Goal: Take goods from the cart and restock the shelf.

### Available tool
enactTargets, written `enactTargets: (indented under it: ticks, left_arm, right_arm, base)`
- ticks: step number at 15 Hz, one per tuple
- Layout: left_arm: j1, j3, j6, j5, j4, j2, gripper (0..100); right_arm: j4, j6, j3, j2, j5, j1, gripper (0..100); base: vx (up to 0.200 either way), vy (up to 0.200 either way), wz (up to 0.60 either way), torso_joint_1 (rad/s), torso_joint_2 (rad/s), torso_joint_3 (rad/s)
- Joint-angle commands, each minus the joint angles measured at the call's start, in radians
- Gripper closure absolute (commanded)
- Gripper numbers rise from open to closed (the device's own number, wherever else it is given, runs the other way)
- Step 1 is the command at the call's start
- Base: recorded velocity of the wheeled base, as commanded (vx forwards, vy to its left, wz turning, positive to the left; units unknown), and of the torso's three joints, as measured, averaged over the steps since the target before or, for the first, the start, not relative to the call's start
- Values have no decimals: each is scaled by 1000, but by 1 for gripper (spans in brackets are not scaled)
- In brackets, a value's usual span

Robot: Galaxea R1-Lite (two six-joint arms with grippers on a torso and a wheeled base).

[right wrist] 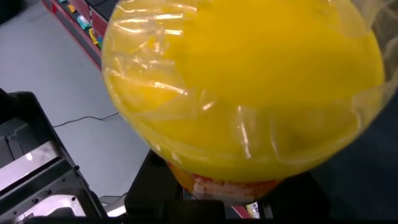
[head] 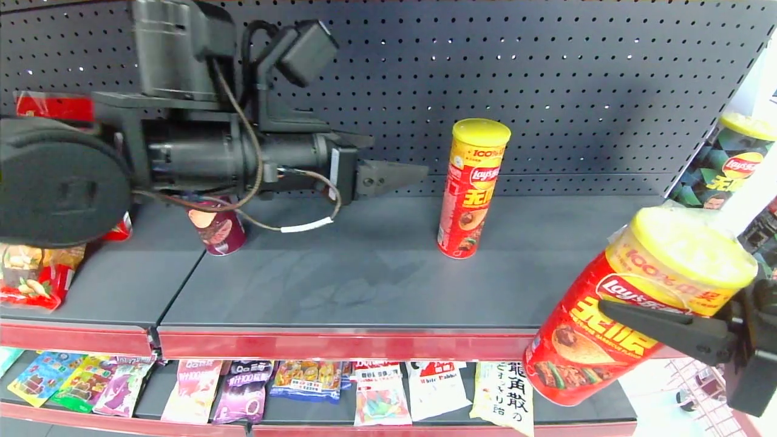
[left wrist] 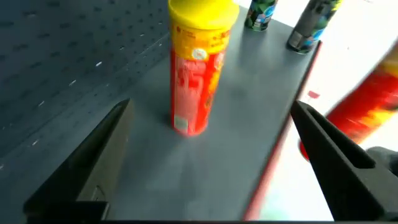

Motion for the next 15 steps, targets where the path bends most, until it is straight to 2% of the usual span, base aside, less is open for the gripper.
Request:
enactTargets:
  ticks: [1, 7, 10, 15]
  left_arm:
    - [-39, -59, 2, -7, -48, 163, 0]
    - [-66, -258, 4, 2, -51, 332, 0]
    - [-86, -293, 2, 2, -49, 361, 0]
    - [-85, -399, 2, 4, -45, 436, 0]
  right_arm:
    - [-1, 0, -11, 22, 1, -8, 100]
    - [3, 0, -23, 24, 1, -20, 100]
    - [3, 0, -24, 22, 2, -22, 100]
    - [3, 0, -26, 21, 1, -22, 100]
  base:
    - [0, 0, 0, 0, 0, 0]
    - [0, 0, 0, 0, 0, 0]
    - [0, 0, 0, 0, 0, 0]
    - [0, 0, 0, 0, 0, 0]
